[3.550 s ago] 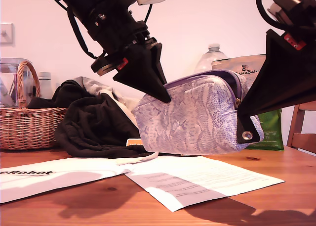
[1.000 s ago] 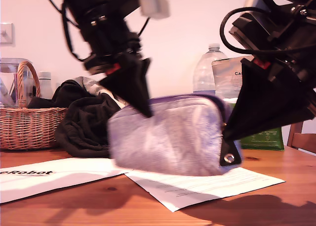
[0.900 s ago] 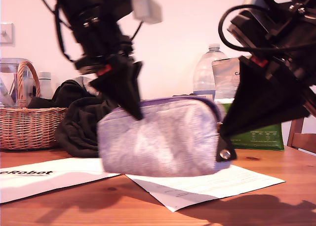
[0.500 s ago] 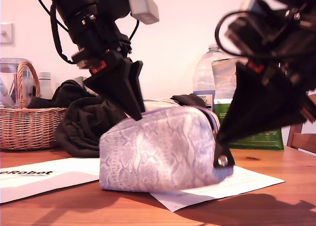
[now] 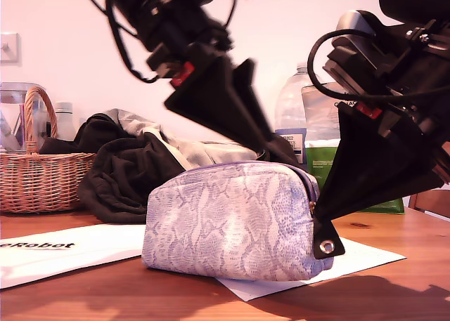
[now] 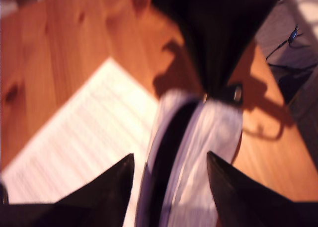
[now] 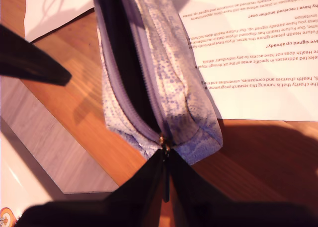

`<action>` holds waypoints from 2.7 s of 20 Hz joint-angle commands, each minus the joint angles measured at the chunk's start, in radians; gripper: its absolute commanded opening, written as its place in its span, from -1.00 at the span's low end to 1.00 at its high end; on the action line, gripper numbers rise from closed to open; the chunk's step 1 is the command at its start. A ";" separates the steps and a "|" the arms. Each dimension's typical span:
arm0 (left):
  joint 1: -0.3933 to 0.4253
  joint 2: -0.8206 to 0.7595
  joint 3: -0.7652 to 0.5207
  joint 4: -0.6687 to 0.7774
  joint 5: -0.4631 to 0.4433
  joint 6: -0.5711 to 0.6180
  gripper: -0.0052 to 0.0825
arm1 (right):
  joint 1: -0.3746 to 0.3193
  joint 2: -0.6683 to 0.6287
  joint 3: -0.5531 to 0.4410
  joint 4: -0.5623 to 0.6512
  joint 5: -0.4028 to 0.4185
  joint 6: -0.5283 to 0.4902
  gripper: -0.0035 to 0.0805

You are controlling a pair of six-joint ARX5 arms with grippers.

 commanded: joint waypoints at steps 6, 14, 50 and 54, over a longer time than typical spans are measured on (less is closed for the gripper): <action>0.019 0.086 -0.006 0.010 -0.017 0.032 0.10 | -0.001 0.008 0.012 -0.020 -0.004 -0.057 -0.95; -0.026 0.106 -0.006 -0.005 0.043 0.019 -0.16 | -0.001 0.008 0.012 -0.018 0.000 -0.080 -0.95; -0.070 0.069 -0.006 -0.090 -0.038 -0.139 -0.07 | -0.075 0.000 0.012 -0.053 -0.048 -0.002 -0.95; -0.070 0.051 -0.006 -0.073 -0.112 -0.138 0.17 | -0.075 0.000 0.012 -0.055 -0.049 -0.020 -0.95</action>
